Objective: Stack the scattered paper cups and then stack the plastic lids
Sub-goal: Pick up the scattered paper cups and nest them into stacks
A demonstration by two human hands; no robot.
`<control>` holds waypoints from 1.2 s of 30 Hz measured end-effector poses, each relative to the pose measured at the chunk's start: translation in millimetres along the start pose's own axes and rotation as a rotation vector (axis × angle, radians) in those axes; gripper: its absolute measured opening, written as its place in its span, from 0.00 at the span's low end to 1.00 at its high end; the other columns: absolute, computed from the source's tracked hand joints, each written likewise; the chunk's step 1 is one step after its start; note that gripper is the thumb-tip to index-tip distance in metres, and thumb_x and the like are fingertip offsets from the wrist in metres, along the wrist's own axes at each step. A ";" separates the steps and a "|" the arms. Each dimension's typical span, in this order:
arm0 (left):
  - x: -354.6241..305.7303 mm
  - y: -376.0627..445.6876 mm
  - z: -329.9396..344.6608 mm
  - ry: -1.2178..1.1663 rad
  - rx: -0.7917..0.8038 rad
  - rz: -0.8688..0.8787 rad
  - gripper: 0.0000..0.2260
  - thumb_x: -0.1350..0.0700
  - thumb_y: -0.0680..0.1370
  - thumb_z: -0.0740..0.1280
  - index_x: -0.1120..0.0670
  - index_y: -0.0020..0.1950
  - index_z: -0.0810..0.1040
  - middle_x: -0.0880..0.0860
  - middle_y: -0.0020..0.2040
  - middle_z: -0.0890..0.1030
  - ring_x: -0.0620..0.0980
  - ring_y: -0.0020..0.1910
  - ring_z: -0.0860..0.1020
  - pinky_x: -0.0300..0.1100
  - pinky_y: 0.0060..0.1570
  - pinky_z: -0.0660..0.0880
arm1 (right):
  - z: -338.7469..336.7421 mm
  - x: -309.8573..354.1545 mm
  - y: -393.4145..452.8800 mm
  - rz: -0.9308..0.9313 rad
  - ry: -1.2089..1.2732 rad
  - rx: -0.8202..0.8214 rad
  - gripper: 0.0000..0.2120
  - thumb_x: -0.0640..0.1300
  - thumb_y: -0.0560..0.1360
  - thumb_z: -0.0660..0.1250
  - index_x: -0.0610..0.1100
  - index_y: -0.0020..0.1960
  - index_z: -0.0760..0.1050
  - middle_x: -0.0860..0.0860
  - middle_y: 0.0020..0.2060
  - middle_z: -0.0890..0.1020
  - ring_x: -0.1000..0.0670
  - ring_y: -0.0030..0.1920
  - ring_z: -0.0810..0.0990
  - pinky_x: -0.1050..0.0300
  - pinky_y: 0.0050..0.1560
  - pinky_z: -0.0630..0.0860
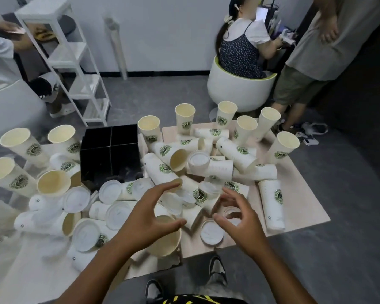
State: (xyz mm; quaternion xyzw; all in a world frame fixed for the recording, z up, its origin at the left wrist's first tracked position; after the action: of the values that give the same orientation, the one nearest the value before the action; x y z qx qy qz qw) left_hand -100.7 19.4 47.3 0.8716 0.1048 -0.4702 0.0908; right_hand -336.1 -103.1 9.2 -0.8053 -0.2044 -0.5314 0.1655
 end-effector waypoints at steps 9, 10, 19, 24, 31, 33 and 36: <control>-50.2 107.9 90.4 0.125 0.157 0.143 0.34 0.47 0.70 0.82 0.40 0.73 0.72 0.36 0.69 0.75 0.38 0.68 0.73 0.37 0.66 0.71 | -123.1 -85.6 39.1 0.143 -0.125 -0.268 0.31 0.47 0.70 0.81 0.57 0.69 0.71 0.57 0.58 0.78 0.56 0.54 0.77 0.59 0.50 0.75; -51.2 120.2 102.7 0.137 0.162 0.151 0.33 0.47 0.70 0.81 0.41 0.73 0.72 0.36 0.69 0.75 0.38 0.68 0.73 0.38 0.67 0.71 | -132.6 -97.6 44.4 0.170 -0.158 -0.281 0.32 0.48 0.70 0.81 0.56 0.69 0.71 0.55 0.58 0.77 0.54 0.54 0.77 0.58 0.53 0.75; -31.8 201.6 196.5 0.322 0.313 0.142 0.34 0.47 0.70 0.79 0.44 0.74 0.71 0.44 0.70 0.76 0.47 0.71 0.72 0.39 0.67 0.67 | -156.0 -197.6 86.0 0.449 -0.356 -0.103 0.49 0.62 0.67 0.79 0.55 0.80 0.57 0.50 0.70 0.66 0.43 0.70 0.70 0.44 0.66 0.73; -29.3 225.0 213.7 0.411 0.358 0.186 0.34 0.45 0.68 0.77 0.45 0.73 0.72 0.47 0.67 0.78 0.51 0.65 0.76 0.49 0.64 0.72 | -149.0 -212.9 91.8 0.483 -0.338 -0.077 0.53 0.61 0.66 0.79 0.56 0.81 0.53 0.46 0.67 0.70 0.39 0.65 0.74 0.45 0.64 0.74; -34.0 250.6 216.6 0.484 0.359 0.229 0.36 0.44 0.67 0.77 0.43 0.74 0.70 0.46 0.70 0.75 0.53 0.70 0.73 0.58 0.66 0.71 | -163.1 -211.1 86.5 0.486 -0.200 -0.120 0.50 0.56 0.64 0.81 0.56 0.78 0.57 0.48 0.67 0.74 0.42 0.64 0.77 0.47 0.60 0.76; -38.1 260.2 215.6 0.546 0.378 0.229 0.39 0.47 0.67 0.80 0.44 0.75 0.69 0.46 0.74 0.73 0.53 0.73 0.70 0.56 0.68 0.68 | -170.5 -203.3 84.5 0.444 -0.115 -0.139 0.50 0.54 0.64 0.81 0.57 0.78 0.58 0.52 0.69 0.74 0.47 0.65 0.76 0.52 0.60 0.75; -42.3 276.6 217.7 0.658 0.440 0.222 0.45 0.48 0.65 0.82 0.44 0.79 0.66 0.45 0.78 0.67 0.52 0.77 0.64 0.54 0.68 0.64 | -178.1 -190.0 85.0 0.397 -0.017 -0.164 0.48 0.49 0.66 0.83 0.57 0.78 0.59 0.54 0.70 0.73 0.52 0.66 0.75 0.58 0.60 0.71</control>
State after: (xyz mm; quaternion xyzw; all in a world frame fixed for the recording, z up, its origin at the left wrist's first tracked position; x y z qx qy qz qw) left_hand -223.4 -306.7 -18.6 0.9801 -0.0696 -0.1646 -0.0859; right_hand -500.4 -291.6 -102.7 -0.8449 0.0006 -0.4965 0.1991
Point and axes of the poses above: each hand's wrist, its own y-axis towards the middle knuckle, its own z-axis out of the palm, x = y × z, the point moved 4 cm from there along y, towards the middle knuckle
